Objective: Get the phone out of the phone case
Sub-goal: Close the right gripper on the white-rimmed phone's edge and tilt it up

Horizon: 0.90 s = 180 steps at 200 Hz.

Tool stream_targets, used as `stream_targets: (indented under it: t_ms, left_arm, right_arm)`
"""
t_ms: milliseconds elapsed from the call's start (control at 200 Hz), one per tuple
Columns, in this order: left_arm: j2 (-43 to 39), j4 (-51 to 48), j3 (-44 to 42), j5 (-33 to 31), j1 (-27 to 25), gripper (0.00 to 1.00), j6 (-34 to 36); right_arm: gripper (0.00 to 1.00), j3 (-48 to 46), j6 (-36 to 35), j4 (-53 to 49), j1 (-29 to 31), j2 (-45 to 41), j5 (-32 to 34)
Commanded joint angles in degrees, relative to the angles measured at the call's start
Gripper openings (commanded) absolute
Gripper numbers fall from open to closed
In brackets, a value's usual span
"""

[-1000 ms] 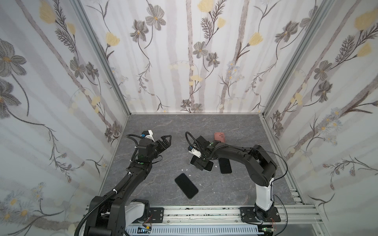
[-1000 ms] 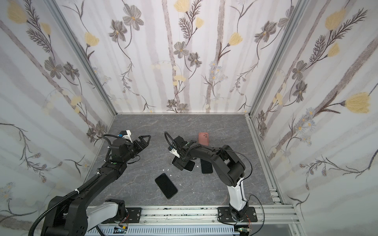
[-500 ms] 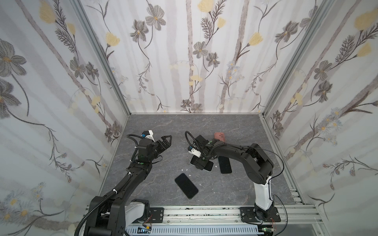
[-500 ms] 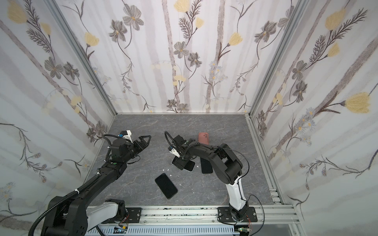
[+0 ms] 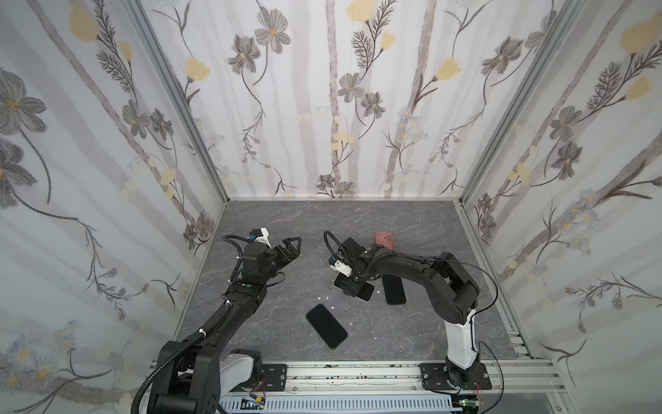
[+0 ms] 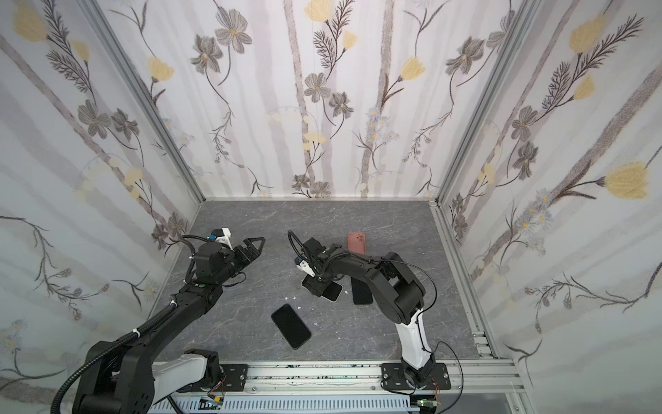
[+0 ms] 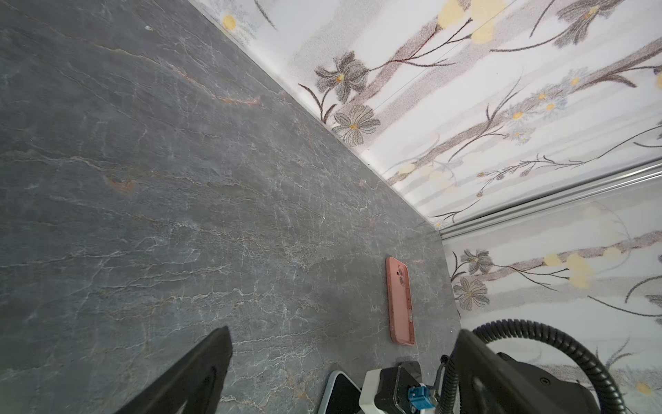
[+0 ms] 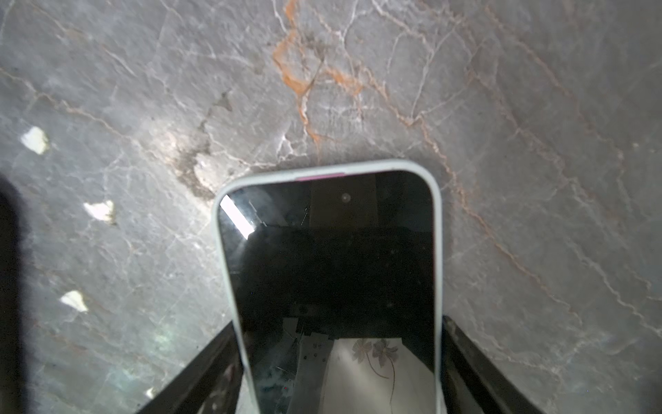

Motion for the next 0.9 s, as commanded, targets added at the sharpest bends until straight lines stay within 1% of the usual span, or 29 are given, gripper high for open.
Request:
stream_targets:
  t_ms: [0, 230, 320, 460, 535, 670, 809, 894]
  left_arm:
    - [0.3, 2.2, 0.4, -0.3, 0.1, 1.0, 0.8]
    - [1.3, 2.2, 0.5, 0.2, 0.0, 1.0, 1.6]
    - [1.5, 2.2, 0.6, 0.7, -0.3, 1.0, 2.0]
    - [1.9, 2.2, 0.7, 0.6, -2.7, 1.0, 2.6]
    - [2.1, 2.4, 0.3, -0.1, -4.2, 1.0, 2.2]
    - [2.6, 3.4, -1.0, -0.4, -6.3, 1.0, 0.6]
    - [2.6, 3.7, -2.6, -0.7, -8.3, 1.0, 0.2]
    - [3.2, 3.9, -3.3, -0.8, -9.6, 1.0, 0.0]
  right_arm:
    - [0.72, -0.4, 3.1, -3.2, 0.0, 0.6, 1.6]
    - [0.7, 0.5, 9.2, -4.5, -0.5, 1.1, 3.3]
    - [0.71, 1.8, 13.1, -4.9, -1.2, 1.1, 3.2]
    - [0.72, 3.8, 19.8, -5.0, -2.7, 1.2, 1.9]
    - [0.71, 4.5, 23.9, -4.2, -3.7, 1.5, -0.2]
    - [0.7, 3.7, 31.5, 0.6, -6.1, 1.8, -6.7]
    - [0.71, 4.2, 36.7, 3.6, -7.0, 2.3, -8.5]
    - [0.71, 3.7, 40.3, 6.8, -7.6, 2.1, -11.3]
